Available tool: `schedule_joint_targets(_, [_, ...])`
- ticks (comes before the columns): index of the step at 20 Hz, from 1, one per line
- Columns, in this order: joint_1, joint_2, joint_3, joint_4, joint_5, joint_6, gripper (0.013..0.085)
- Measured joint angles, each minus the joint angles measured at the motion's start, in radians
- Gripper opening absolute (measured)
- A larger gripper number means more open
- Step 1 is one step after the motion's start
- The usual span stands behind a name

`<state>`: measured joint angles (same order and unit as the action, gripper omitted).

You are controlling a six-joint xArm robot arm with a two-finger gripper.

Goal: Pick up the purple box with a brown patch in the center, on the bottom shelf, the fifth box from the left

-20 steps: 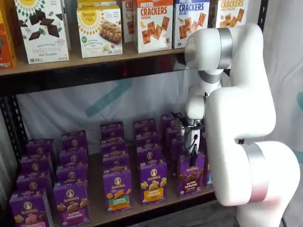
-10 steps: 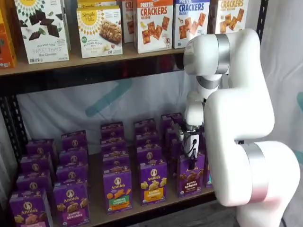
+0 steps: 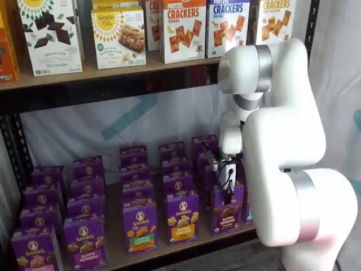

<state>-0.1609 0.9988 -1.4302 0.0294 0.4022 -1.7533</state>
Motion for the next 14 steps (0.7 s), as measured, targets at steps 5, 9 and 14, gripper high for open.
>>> schedule_joint_targets(5, [-0.001, 0.005, 0.002, -0.016, -0.010, 0.013, 0.0730])
schedule_joint_targets(9, [-0.002, 0.003, 0.006, -0.015, -0.012, 0.012, 0.0610])
schedule_joint_targets(14, [-0.001, 0.001, 0.010, -0.031, -0.018, 0.026, 0.0610])
